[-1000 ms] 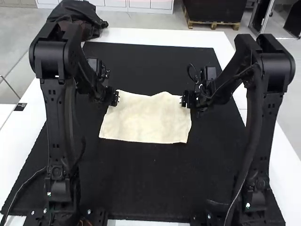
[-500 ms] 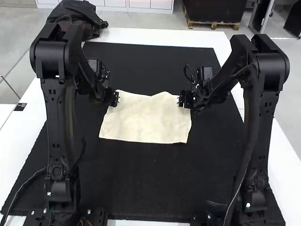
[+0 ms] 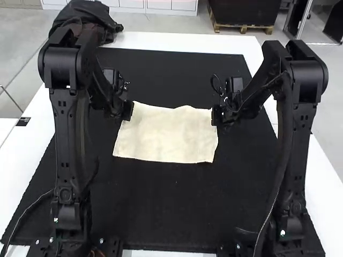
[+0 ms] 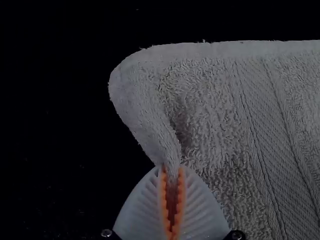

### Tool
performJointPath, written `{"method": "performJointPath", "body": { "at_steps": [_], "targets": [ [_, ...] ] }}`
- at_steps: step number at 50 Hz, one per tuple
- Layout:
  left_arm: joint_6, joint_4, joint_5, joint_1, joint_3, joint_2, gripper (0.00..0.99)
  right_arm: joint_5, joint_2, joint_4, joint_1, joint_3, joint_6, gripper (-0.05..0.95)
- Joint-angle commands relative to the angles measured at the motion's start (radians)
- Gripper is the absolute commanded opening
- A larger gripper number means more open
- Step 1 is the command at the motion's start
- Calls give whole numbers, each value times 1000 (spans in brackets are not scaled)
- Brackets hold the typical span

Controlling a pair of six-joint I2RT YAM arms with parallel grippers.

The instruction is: Fold the towel.

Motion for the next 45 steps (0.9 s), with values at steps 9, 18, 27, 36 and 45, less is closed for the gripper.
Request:
{"method": "performJointPath", "body": {
  "at_steps": [9, 18, 27, 36, 45],
  "targets": [
    [17, 10, -70, 43, 8, -19, 25, -55, -61, -1, -10, -26, 6, -26],
    [-4, 8, -42, 44, 8, -79, 25, -55, -125, -2, -21, -28, 6, -26],
    [-17, -18, -35, 44, -3, -113, 25, -68, -173, -5, -30, -49, 7, -26],
    [-21, -35, -24, 44, -21, -153, 25, -83, -222, -16, -31, -84, 7, -26],
    [-21, -44, -10, 49, -53, -202, 25, -101, -270, -24, -56, -110, 4, -26]
  ]
}}
